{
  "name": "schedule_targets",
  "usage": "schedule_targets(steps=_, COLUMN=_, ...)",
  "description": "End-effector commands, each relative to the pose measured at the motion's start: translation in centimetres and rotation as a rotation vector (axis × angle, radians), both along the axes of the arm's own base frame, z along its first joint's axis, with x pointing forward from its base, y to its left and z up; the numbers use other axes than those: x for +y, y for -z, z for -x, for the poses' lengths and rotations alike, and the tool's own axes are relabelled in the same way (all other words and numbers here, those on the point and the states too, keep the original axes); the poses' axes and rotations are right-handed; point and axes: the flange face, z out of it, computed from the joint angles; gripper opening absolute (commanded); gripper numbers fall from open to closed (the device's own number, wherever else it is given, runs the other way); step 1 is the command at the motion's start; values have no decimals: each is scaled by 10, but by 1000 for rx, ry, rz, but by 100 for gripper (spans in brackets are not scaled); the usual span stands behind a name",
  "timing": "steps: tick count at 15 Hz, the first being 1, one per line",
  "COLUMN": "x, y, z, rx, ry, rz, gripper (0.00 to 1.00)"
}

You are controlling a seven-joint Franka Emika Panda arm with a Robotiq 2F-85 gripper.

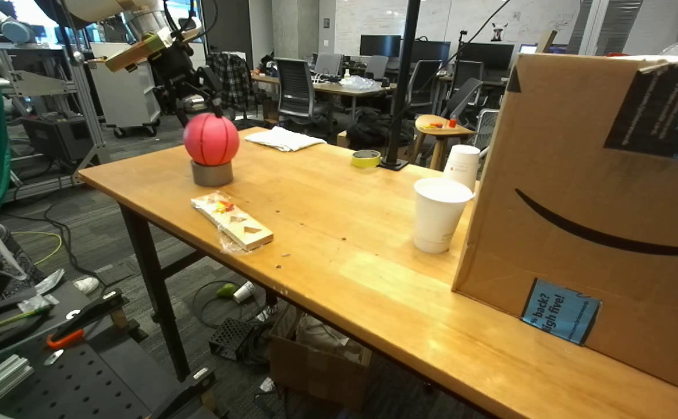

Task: Put the white ball in the cup, then put the basketball on the tape

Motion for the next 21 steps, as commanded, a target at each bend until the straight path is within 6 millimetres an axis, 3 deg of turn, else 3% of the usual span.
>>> schedule_targets(steps=1, x=-2, y=-13, z=6, rx=-19, ry=6, rz=-23, gripper=100)
schedule_targets(steps=12, x=-9, y=-57, z=3, rx=-72, ry=19, rz=-62, gripper=100)
schedule_targets(steps=21, x=-60, y=-104, z=-35, rx=-75, ry=91, rz=-225, gripper=100)
